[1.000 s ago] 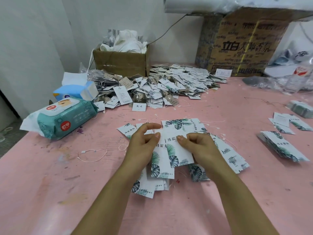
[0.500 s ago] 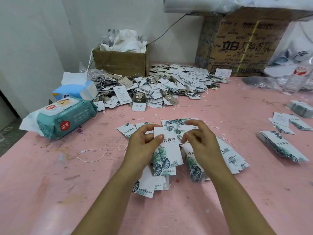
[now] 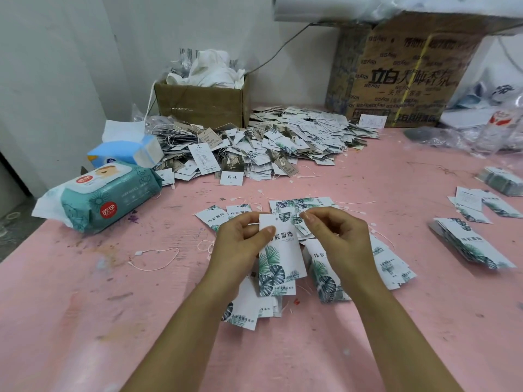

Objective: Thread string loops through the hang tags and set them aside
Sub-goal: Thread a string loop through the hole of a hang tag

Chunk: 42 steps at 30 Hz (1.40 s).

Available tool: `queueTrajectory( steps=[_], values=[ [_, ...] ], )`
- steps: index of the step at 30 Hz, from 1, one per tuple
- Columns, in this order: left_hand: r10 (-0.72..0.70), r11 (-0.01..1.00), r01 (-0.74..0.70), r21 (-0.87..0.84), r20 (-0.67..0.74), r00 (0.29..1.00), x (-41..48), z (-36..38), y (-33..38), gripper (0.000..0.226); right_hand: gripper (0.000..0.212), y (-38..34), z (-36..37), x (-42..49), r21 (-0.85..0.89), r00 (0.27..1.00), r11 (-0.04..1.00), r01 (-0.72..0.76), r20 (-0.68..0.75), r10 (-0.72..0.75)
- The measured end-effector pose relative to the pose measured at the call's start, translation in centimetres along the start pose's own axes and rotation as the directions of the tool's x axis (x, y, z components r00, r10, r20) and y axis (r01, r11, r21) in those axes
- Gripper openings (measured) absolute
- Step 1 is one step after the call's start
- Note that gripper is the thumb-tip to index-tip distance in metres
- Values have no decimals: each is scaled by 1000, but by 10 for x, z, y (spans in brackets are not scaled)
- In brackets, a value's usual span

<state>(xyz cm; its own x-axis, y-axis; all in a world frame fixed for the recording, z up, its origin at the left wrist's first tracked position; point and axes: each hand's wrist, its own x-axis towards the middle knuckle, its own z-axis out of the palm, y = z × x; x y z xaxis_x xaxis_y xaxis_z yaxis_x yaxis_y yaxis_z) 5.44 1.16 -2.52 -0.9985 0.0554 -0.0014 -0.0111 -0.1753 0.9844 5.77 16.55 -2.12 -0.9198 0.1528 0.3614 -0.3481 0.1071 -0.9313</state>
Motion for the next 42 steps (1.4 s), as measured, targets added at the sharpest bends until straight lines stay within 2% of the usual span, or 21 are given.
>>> queueTrajectory(
  steps=[4, 13, 22, 32, 42],
  values=[
    [-10, 1000, 10, 21, 4, 1000, 0, 1, 0, 16, 24, -3, 1, -1, -23, 998, 998, 53, 26, -53],
    [5, 997, -8, 74, 46, 999, -2, 3, -1, 21, 30, -2, 2, -2, -243, 995, 965, 97, 36, -91],
    [11, 989, -16, 146, 35, 999, -1, 1, -3, 21, 22, -3, 2, -1, -315, 1000, 949, 25, 13, -22],
    [-6, 991, -4, 137, 72, 997, -1, -1, -4, 17, 15, 0, 5, -3, -452, 992, 884, 116, 9, -125],
    [-4, 993, -5, 121, 80, 997, -1, 0, -3, 17, 6, 4, 4, -2, -514, 987, 844, 150, 33, -155]
  ],
)
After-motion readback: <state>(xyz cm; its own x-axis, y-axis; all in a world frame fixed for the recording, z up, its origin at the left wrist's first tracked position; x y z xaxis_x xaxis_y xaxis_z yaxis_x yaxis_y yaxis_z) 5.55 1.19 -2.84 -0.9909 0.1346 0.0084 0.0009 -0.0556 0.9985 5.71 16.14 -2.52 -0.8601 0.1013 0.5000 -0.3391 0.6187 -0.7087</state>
